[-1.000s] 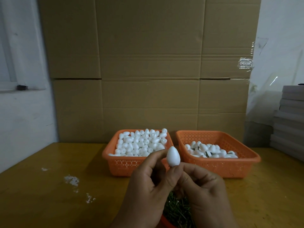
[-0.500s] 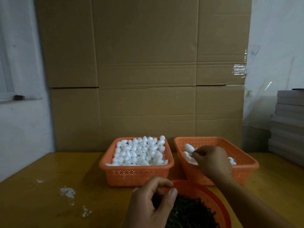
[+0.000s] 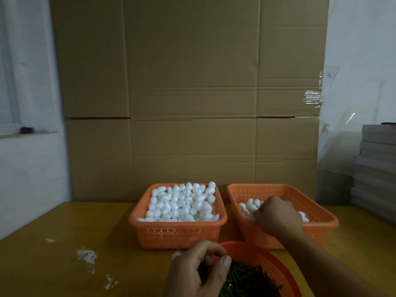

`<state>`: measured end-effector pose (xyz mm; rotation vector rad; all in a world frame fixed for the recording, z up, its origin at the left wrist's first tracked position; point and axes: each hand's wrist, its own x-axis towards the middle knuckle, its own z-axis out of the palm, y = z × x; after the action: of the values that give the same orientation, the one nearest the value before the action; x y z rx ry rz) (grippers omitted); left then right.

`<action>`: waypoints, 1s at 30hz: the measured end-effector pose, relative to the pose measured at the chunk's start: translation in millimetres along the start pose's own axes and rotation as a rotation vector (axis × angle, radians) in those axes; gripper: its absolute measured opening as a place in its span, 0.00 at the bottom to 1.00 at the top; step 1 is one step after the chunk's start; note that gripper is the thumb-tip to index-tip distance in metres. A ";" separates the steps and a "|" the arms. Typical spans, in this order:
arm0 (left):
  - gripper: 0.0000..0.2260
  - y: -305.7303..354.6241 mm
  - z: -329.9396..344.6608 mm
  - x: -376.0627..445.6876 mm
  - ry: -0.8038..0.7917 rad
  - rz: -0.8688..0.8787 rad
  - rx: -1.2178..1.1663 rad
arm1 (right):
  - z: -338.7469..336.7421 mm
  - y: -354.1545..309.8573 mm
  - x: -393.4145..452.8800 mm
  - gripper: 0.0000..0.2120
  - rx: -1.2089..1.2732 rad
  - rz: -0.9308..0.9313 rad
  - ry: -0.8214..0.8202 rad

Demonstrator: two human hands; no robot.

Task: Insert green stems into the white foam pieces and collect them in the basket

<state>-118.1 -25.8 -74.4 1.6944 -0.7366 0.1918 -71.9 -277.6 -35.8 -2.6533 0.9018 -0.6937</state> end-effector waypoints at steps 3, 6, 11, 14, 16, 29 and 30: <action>0.16 -0.6 -0.3 -0.2 0.001 0.002 0.003 | -2.2 -2.7 -0.5 0.26 -0.023 0.003 -0.018; 0.15 0.3 -0.5 -1.2 0.011 0.008 0.003 | -5.8 -1.2 -4.8 0.21 0.019 -0.033 -0.033; 0.04 0.8 -0.3 -2.2 0.006 -0.044 0.004 | -1.7 1.8 -18.5 0.20 0.110 -0.128 0.126; 0.07 2.0 1.6 -1.1 0.011 -0.068 0.018 | 0.0 -3.5 -29.7 0.21 0.220 -0.172 0.182; 0.08 3.2 3.2 -0.5 0.009 -0.074 0.030 | 0.9 -6.0 -36.2 0.21 0.255 -0.189 0.204; 0.11 3.9 5.5 -2.2 0.067 -0.090 0.057 | -11.0 -21.1 -72.3 0.20 0.262 -0.298 0.146; 0.11 4.7 3.7 -1.2 0.071 -0.095 0.055 | -11.8 -22.3 -77.1 0.20 0.259 -0.313 0.147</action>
<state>-122.6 -29.2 -72.2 1.7613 -0.6020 0.2064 -120.3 -213.1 -44.7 -2.5545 0.3945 -1.0124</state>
